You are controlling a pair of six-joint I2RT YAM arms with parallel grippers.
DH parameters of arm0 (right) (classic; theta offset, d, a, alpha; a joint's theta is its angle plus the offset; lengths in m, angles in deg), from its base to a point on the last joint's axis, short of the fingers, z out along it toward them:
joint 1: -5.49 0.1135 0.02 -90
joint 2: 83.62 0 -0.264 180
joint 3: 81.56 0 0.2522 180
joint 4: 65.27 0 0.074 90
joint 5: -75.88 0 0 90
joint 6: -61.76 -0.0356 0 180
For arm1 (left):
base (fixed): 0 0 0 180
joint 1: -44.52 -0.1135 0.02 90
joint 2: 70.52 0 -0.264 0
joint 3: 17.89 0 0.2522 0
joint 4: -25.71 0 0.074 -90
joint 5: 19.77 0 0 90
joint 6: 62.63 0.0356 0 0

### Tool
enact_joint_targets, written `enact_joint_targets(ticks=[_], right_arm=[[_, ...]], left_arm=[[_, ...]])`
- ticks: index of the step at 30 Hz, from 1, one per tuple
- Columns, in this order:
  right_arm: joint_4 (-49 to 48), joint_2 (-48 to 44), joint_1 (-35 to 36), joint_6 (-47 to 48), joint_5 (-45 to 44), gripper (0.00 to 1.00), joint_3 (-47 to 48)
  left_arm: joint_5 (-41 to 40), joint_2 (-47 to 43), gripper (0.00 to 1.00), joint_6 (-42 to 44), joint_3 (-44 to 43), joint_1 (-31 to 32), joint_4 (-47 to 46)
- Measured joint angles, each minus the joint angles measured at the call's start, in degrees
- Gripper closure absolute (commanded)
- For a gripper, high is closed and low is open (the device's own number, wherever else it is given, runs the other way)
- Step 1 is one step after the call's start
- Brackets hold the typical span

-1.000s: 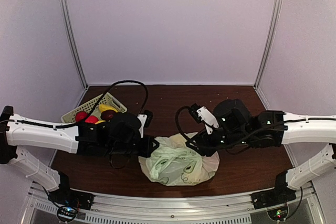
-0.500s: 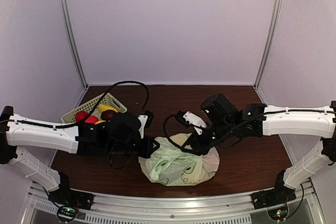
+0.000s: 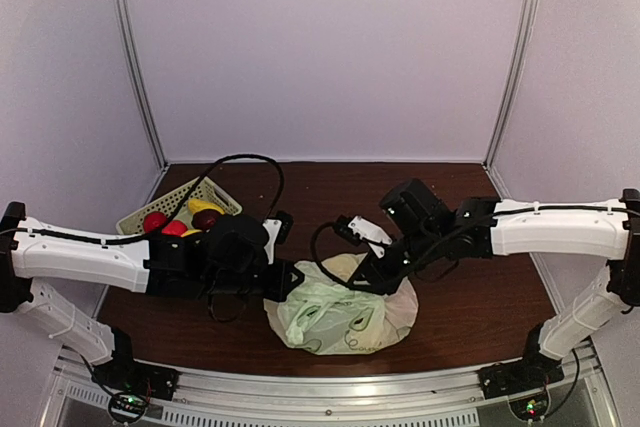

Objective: Untie the knot of the plastic bag and take out the fruit
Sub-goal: Untie the bag handles from the takeout bag.

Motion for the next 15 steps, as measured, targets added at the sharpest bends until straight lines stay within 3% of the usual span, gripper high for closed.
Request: enact_joint_targets(ticks=[15], right_arm=[[-2.6, 3.5, -1.0, 0.2, 0.6, 0.73, -0.4]], left_arm=[[0.0, 0.0, 1.0, 0.1, 0.0, -0.1, 0.0]])
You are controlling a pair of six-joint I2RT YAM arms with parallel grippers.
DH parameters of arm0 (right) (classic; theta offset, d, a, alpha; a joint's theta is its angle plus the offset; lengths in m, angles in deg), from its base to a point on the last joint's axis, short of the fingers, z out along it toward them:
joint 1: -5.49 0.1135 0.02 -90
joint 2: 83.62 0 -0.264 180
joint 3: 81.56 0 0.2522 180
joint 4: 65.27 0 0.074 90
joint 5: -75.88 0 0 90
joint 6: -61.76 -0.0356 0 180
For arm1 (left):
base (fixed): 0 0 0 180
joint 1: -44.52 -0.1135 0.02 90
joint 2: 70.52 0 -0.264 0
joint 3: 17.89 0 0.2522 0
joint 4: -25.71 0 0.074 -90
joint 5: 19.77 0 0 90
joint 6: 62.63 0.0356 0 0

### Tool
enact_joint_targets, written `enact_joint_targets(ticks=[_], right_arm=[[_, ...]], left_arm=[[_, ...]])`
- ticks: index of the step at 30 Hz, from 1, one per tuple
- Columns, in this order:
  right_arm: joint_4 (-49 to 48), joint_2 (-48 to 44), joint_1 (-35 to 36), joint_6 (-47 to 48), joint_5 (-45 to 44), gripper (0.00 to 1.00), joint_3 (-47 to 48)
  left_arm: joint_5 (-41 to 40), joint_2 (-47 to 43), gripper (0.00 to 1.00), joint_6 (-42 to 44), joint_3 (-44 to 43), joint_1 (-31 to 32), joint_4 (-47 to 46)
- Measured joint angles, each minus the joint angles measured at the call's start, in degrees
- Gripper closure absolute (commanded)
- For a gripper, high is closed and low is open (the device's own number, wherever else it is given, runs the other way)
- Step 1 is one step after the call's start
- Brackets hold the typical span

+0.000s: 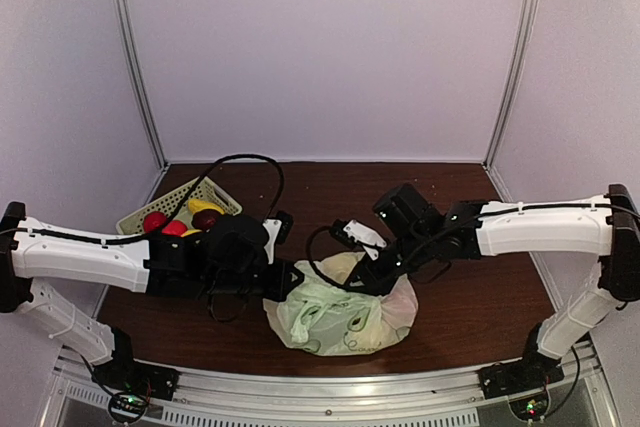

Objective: Untie the knot of the plastic bag and take out the fruit
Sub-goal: Untie the bag handles from the takeout bag.

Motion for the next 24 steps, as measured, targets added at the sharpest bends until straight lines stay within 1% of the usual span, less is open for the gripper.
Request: enact_joint_targets(ticks=[1, 3, 6, 7, 14, 24], right_arm=[[-0.1, 0.3, -0.1, 0.0, 0.0, 0.74, 0.0], [-0.4, 0.8, -0.4, 0.0, 0.0, 0.83, 0.0], [-1.1, 1.1, -1.2, -0.2, 0.6, 0.98, 0.0], [-1.3, 1.1, -1.3, 0.0, 0.9, 1.0, 0.0], [-3.7, -0.5, -1.8, -1.5, 2.4, 1.0, -2.5], [-6.3, -10.9, -2.0, -5.8, 1.6, 1.0, -10.3]], left_arm=[[0.0, 0.0, 1.0, 0.0, 0.0, 0.0, 0.0], [0.0, 0.0, 1.0, 0.0, 0.0, -0.2, 0.0], [0.0, 0.0, 1.0, 0.0, 0.0, -0.5, 0.0], [0.0, 0.0, 1.0, 0.0, 0.0, -0.6, 0.0], [0.0, 0.0, 1.0, 0.4, 0.6, -1.2, -0.7], [0.0, -4.0, 1.0, 0.4, 4.7, -3.0, -2.0]])
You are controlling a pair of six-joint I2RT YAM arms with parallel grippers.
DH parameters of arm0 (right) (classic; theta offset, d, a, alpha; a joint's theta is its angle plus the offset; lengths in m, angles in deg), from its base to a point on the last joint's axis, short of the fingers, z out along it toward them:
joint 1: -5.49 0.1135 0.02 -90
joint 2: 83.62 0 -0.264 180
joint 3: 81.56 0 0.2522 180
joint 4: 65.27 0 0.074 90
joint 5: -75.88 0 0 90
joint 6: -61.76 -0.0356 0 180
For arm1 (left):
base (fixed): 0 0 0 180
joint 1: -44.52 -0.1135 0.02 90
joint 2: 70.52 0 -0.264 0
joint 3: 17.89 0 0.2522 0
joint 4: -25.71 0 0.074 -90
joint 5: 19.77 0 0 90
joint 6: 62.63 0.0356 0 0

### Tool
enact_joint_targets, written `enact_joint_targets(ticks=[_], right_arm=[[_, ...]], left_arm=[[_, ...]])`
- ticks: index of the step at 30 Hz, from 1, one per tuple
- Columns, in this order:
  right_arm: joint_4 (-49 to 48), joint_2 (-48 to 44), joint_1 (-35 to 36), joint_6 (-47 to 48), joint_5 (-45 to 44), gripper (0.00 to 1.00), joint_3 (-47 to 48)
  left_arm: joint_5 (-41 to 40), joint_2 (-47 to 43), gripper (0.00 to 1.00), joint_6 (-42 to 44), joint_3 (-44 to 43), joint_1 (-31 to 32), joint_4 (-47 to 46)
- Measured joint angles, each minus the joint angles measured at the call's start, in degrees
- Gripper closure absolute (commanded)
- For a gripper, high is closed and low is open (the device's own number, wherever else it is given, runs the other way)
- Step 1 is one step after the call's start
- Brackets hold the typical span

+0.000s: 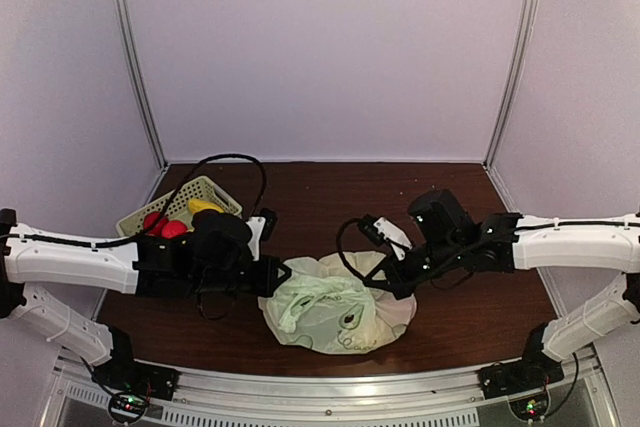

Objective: Untie the knot of the plastic bag and take out the fruit
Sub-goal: Untie the bag handles from the takeout bag.

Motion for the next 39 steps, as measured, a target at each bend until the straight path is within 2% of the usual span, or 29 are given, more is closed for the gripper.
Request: enact_joint_targets(ticks=[4, 6, 9, 14, 19, 29, 39], right_arm=[[-1.3, -2.8, 0.0, -2.6, 0.1, 0.99, -4.7], [-1.2, -3.8, 0.0, -3.5, 0.1, 0.8, -6.0], [-0.2, -6.0, 0.0, -4.5, -0.4, 0.64, -6.0], [2.3, -7.7, -0.2, -3.8, -2.6, 0.51, -0.3], [3.0, -4.3, -1.4, -1.5, -3.6, 0.41, 5.9], [5.8, 7.6, -3.7, 4.8, -0.1, 0.32, 7.5], [3.1, 4.8, -3.5, 5.0, 7.8, 0.25, 3.6]], left_arm=[[0.0, -0.5, 1.0, 0.7, 0.0, -0.3, -0.3], [0.3, -0.5, 1.0, 1.6, 0.0, -0.3, -0.8], [1.4, -0.6, 1.0, 3.3, 0.1, -0.3, -1.8], [4.3, -0.8, 1.0, 6.5, 0.4, -0.3, -4.0], [6.8, -1.2, 1.0, 8.4, 1.8, -0.3, -5.8], [9.1, -0.7, 1.0, 9.3, 1.8, -0.3, -6.7], [9.1, 0.4, 1.0, 9.2, 1.8, -0.3, -7.0]])
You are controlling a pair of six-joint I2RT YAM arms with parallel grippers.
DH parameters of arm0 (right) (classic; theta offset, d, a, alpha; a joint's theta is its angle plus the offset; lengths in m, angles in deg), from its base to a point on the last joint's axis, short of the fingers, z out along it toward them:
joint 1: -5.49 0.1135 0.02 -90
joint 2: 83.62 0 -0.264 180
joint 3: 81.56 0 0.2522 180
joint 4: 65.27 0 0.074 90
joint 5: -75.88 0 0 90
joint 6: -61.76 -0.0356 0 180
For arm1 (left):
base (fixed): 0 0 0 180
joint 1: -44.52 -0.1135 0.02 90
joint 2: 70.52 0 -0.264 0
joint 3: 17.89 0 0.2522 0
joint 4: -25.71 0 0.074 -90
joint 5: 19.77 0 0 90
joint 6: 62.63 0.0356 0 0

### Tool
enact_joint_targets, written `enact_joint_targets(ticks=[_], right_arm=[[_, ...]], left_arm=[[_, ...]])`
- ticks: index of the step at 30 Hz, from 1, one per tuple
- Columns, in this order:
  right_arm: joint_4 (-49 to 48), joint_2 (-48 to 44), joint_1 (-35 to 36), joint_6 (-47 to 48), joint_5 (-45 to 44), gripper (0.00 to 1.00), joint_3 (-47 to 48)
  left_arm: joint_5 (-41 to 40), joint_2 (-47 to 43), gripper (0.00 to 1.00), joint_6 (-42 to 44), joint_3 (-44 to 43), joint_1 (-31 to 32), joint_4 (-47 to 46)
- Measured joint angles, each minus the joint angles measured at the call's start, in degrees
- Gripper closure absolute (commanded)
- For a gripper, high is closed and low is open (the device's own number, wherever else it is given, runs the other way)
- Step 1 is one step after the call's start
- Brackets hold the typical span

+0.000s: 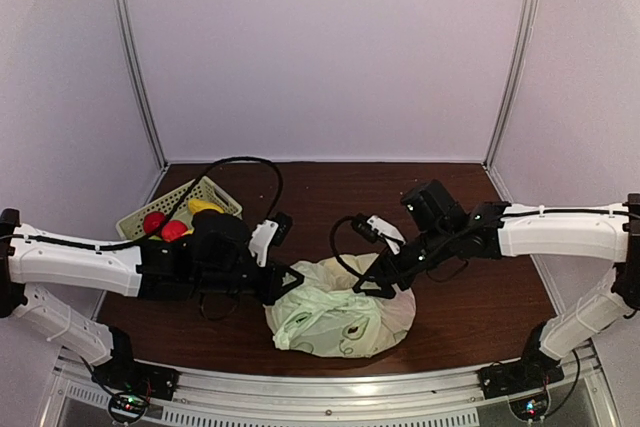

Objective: Untie the knot of the plastic bag and take out the fruit
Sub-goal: Untie the bag handles from the takeout bag.

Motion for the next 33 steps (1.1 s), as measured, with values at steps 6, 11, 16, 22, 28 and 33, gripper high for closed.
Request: enact_joint_targets(ticks=[6, 11, 16, 22, 28, 33], right_arm=[[-1.5, -0.1, 0.1, -0.5, 2.4, 0.23, -1.0], [-2.4, -0.2, 0.3, -1.2, 3.4, 0.21, -1.3], [-3.5, -0.2, 0.5, -1.4, 3.7, 0.23, -1.3], [-3.6, 0.5, 1.9, -1.2, 3.5, 0.33, -1.3], [-3.7, 1.0, 3.3, -1.4, 3.2, 0.52, -1.3], [-4.2, 1.4, 3.9, -1.9, 2.6, 0.78, -1.3]], left_arm=[[0.1, 0.4, 1.0, 0.0, 0.0, 0.0, 0.0], [0.0, 0.4, 1.0, 0.0, 0.0, 0.0, 0.0], [0.1, 0.4, 1.0, 0.0, 0.0, 0.0, 0.0], [0.1, 0.4, 1.0, 0.0, 0.0, 0.0, 0.0], [0.1, 0.3, 1.0, 0.0, 0.0, 0.0, 0.0], [0.1, 0.3, 1.0, 0.0, 0.0, 0.0, 0.0]])
